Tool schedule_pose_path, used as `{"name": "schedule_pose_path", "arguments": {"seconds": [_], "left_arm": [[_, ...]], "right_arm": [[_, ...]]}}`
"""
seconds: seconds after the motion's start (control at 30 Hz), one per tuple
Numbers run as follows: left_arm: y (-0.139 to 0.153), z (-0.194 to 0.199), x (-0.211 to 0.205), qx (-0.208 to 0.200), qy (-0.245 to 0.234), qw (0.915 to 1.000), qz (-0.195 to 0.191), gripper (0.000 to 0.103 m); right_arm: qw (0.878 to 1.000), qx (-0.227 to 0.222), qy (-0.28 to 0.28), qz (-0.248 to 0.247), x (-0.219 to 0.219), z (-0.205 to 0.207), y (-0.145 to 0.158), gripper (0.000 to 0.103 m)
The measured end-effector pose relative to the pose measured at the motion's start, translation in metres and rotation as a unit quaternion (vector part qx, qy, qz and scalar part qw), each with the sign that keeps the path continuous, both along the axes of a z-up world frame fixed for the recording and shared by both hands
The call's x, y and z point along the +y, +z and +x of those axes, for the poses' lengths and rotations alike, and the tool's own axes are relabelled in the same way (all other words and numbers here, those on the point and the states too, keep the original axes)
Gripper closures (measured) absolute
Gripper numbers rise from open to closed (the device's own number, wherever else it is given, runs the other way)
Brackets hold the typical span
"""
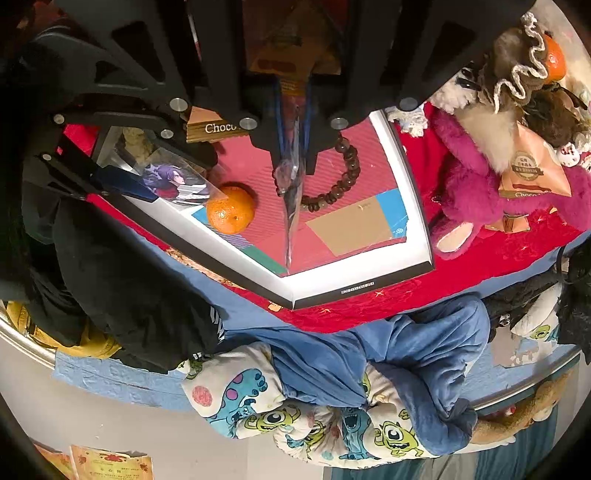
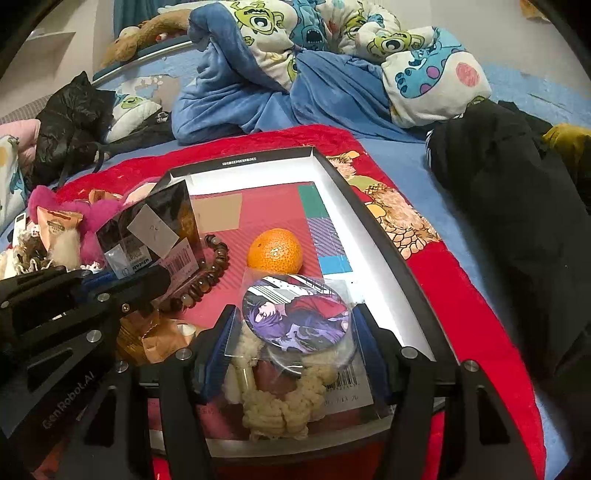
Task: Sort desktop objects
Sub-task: 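Open both grippers to drop the bag and badge onto the tray, then withdraw both grippers away from the box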
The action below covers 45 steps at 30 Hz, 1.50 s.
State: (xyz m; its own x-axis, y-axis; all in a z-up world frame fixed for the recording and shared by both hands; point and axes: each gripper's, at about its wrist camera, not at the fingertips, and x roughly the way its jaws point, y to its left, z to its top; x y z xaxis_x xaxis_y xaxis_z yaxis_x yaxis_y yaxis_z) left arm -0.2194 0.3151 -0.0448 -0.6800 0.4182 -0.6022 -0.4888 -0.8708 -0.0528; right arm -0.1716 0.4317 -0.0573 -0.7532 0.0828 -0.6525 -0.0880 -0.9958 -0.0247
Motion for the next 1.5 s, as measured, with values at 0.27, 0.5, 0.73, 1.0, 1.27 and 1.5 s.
{"name": "schedule_pose_path", "arguments": {"seconds": [0.27, 0.5, 0.73, 1.0, 1.27, 1.5], "left_arm": [[0.002, 0.003, -0.004, 0.005, 0.002, 0.9999, 0.010, 0.085], [0.015, 0.009, -0.021, 0.025, 0.015, 0.9982, 0.052, 0.000], [0.023, 0.012, -0.021, 0.044, 0.016, 0.9980, 0.042, 0.000], [0.031, 0.012, -0.026, 0.060, 0.025, 0.9973, 0.035, 0.000], [0.067, 0.013, -0.067, 0.082, 0.050, 0.9927, 0.073, 0.000], [0.096, 0.040, -0.124, 0.110, 0.100, 0.9836, 0.102, 0.000]], "right_arm": [[1.000, 0.005, -0.006, 0.019, -0.005, 0.002, -0.001, 0.031], [0.998, 0.054, -0.011, -0.010, 0.005, 0.024, 0.010, 0.000], [0.996, 0.088, -0.020, -0.010, 0.005, 0.035, 0.019, 0.000], [0.994, 0.095, -0.035, -0.026, 0.014, 0.037, 0.020, 0.000], [0.989, 0.109, -0.059, -0.080, 0.035, 0.045, 0.018, 0.000], [0.986, 0.113, -0.072, -0.103, 0.043, 0.047, 0.012, 0.000]]}}
